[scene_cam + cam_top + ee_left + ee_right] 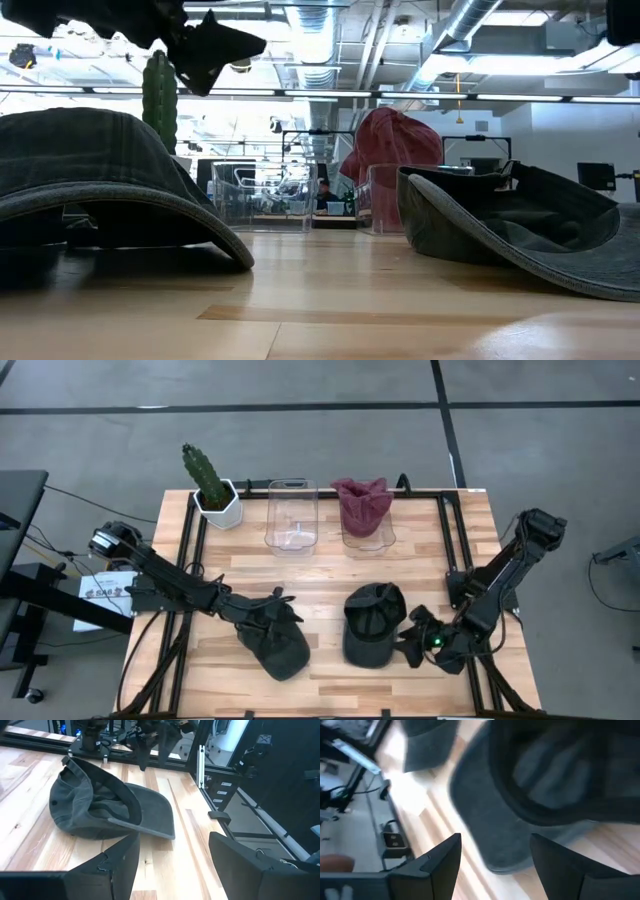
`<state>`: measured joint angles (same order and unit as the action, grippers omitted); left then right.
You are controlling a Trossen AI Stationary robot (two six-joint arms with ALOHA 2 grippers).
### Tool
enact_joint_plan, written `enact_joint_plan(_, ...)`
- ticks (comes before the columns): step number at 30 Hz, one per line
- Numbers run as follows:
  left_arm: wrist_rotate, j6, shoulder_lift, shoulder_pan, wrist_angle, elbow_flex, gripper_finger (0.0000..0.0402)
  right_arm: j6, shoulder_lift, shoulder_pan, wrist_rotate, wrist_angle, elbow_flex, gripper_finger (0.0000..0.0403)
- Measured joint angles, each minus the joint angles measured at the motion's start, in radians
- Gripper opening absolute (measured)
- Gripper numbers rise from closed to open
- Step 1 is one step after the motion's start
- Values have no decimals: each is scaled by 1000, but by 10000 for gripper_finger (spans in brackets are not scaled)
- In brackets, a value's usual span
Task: Pick & Place hat
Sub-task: Put the right black cap into the left transparent bin
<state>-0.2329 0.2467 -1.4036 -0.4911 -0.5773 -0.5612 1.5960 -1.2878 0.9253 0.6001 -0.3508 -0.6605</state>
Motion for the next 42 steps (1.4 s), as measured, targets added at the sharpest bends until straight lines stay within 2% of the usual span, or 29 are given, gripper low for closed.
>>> enact_joint_plan(4, -2, 13, 9, 0, -1, 26, 236, 122, 5, 0, -46, -135, 0, 226)
enact_joint_plan(8, -2, 27, 9, 0, -6, 39, 236, 209, -20, 0, -83, -195, 0, 226)
enact_joint_plan(27, -1, 27, 8, -3, -13, 41, 236, 238, -295, -68, -107, 64, 0, 226)
enact_joint_plan(34, -1, 26, 8, -3, -13, 41, 236, 235, -351, -77, -79, 120, -4, 221)
enact_joint_plan(36, -2, 25, 8, -3, -12, 41, 236, 235, -352, -77, -77, 120, -3, 202)
enact_joint_plan(38, -2, 24, 8, -3, -12, 41, 236, 233, -350, -77, -71, 124, -2, 164)
enact_joint_plan(42, -2, 24, 8, -3, -12, 41, 236, 190, -352, -76, -49, 167, -1, 37)
